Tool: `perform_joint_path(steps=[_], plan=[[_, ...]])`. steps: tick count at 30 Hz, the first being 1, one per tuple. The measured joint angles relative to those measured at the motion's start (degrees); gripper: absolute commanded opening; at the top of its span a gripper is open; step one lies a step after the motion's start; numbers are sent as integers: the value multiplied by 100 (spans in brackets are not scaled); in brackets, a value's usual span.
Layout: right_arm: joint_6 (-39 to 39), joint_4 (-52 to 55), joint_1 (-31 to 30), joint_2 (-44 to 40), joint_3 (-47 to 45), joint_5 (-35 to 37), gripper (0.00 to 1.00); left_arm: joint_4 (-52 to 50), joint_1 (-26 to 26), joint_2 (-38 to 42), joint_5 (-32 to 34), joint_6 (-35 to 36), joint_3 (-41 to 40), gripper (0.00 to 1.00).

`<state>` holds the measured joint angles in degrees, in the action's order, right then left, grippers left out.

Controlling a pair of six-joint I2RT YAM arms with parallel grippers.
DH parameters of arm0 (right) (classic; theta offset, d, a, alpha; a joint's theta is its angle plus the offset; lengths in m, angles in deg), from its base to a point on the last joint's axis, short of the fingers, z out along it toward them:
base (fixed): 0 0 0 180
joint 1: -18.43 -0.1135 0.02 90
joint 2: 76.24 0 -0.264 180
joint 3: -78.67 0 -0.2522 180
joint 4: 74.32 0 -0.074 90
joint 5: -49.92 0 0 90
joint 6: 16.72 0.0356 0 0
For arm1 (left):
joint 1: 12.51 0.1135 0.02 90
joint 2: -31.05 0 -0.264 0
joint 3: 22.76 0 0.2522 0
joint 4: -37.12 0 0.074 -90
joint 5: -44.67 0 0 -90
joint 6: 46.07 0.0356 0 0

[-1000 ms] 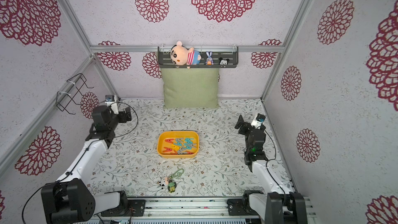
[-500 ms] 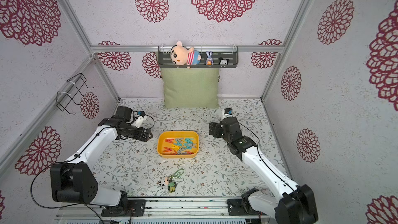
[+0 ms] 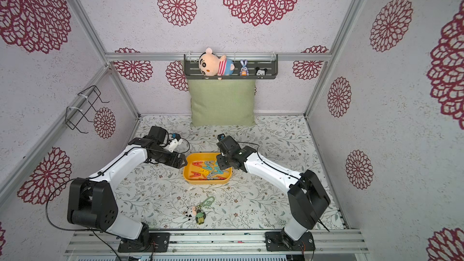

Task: Take the clothespins out of the storage box
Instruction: Move the storage box to the center of the board.

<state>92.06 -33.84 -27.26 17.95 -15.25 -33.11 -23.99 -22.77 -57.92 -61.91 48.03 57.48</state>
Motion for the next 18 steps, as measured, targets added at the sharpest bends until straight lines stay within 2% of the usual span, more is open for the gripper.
perform_joint_path(steps=[5, 13, 18], plan=[[345, 192, 74, 286, 66, 197, 45, 173, 0, 15, 195, -74, -59, 95], [715, 59, 468, 289, -540, 26, 44, 302, 0, 136, 407, -85, -326, 96], [824, -146, 494, 400, -555, -116, 34, 326, 0, 136, 424, -83, -332, 96]])
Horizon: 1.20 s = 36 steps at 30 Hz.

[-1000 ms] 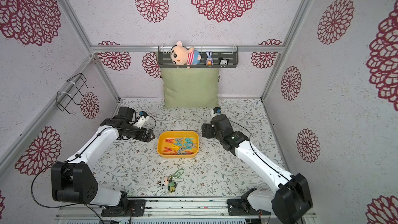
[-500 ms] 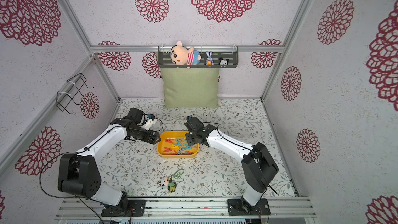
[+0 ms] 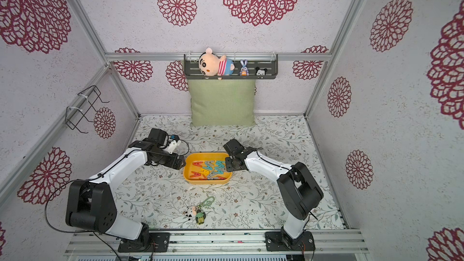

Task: Take the clothespins out of the storage box
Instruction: Move the storage box to the center of the board.

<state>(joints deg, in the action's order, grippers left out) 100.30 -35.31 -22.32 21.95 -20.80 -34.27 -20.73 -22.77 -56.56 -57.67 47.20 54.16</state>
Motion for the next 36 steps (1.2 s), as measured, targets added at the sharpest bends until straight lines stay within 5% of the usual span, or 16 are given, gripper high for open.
perform_joint_path(steps=[11, 21, 26, 36], plan=[[221, -369, 90, 42, -304, -17, 8, 4, -46, 0, 11, 15, -2, 96], [310, -221, 138, -809, -1141, 74, 5, 7, -245, 0, 136, 39, -9, 96], [522, -107, 142, -1471, -1731, 151, 10, 7, -350, 0, 184, 66, -15, 97], [898, 420, 133, -2671, -2297, 162, 49, -2, -380, -9, 149, 111, -15, 97]])
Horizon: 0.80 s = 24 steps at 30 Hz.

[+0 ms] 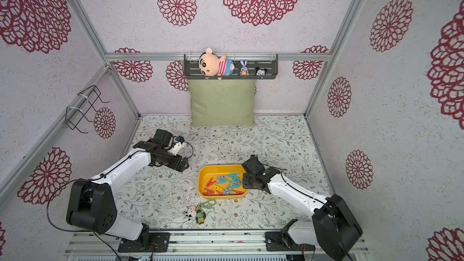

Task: Take the clothespins out of the storage box
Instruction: Move the storage box to the center of the board, then pick up the clothespin from the storage box.

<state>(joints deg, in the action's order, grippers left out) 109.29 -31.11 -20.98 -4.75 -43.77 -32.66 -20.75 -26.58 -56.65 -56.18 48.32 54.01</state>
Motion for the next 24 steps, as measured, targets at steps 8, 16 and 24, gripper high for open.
perform_joint_path(steps=[8, 16, 24], plan=[[-472, 542, -63, -232, 1139, -59, 52, -4, -4, -9, 70, 13, -2, 98], [-1165, 595, -321, 719, 1655, -457, 37, 15, -4, -22, 306, 9, -2, 98], [-1432, 627, -404, 1303, 1941, -507, 36, -251, -105, -424, 337, 509, 490, 98]])
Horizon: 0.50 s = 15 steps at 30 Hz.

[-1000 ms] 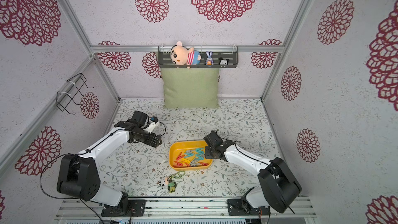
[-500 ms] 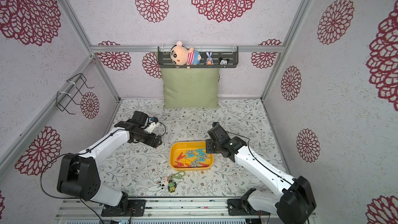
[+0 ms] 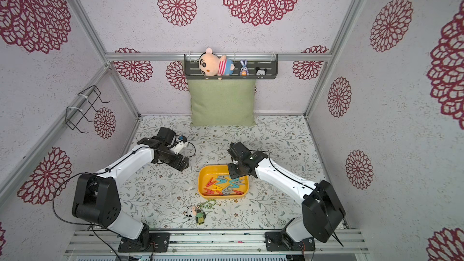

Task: Take the clothespins out of the storage box
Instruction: Pick up the clothespin from the storage box.

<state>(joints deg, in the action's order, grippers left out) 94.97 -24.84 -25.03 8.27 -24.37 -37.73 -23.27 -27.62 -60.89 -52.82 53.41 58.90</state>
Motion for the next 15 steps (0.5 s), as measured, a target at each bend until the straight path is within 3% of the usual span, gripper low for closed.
perform_joint_path(steps=[15], plan=[[-328, -50, -186, 879, -44, 52, 36, 164, -15, -153, -197, 7, 72, 99]])
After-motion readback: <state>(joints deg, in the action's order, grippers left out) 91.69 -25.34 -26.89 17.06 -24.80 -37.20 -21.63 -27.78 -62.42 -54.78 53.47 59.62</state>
